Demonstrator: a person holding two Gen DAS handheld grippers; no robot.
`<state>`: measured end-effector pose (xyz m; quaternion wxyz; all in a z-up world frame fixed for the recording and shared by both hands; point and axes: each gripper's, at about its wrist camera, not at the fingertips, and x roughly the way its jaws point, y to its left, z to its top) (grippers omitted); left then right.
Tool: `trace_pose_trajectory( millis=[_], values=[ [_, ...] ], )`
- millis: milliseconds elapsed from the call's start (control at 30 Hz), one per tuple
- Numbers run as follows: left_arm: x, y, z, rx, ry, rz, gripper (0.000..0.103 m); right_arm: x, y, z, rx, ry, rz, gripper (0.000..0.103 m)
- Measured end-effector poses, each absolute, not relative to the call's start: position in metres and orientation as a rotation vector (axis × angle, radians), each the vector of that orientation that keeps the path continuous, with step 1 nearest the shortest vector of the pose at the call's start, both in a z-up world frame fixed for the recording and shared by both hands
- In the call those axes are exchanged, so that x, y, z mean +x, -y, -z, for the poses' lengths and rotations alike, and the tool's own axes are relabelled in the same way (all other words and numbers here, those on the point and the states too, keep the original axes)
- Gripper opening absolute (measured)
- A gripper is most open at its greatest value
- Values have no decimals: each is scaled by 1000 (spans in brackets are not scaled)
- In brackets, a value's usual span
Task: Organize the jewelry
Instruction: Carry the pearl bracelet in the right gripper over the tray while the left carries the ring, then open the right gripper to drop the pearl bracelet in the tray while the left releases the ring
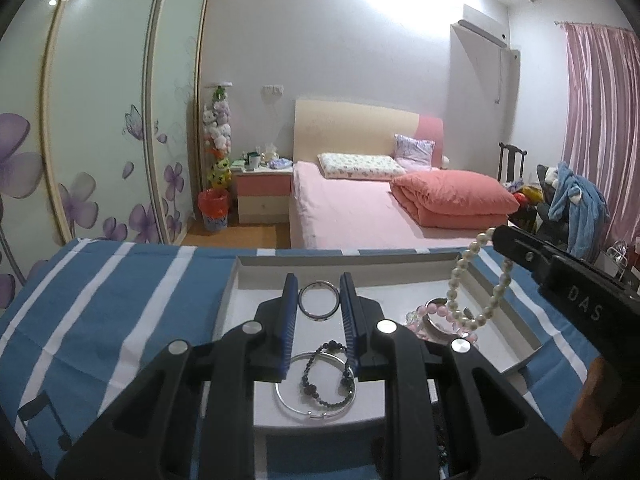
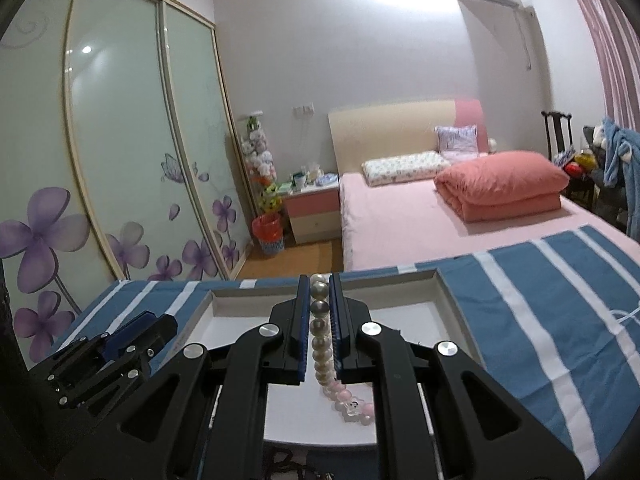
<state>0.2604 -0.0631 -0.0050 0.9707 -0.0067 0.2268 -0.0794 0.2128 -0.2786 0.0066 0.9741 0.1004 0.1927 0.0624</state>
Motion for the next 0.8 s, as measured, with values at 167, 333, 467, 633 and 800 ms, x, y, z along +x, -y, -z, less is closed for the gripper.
trace_pose_trajectory(
  millis=[167, 333, 467, 633, 800],
  values=[
    [277, 66, 15, -8, -490, 170, 22, 229, 278, 3, 234, -443, -131, 10],
    [288, 68, 24, -6, -518, 175, 22, 238, 278, 12, 241, -479, -127, 10],
    [293, 69, 28, -18, -538, 185, 25, 245, 282, 17, 267, -517, -137, 11],
    [294, 60, 25, -36, -532, 176, 34, 242, 292, 16, 288, -522, -118, 13],
    [290, 46, 17, -75, -521, 156, 34, 240, 302, 13, 304, -522, -103, 13]
  ],
)
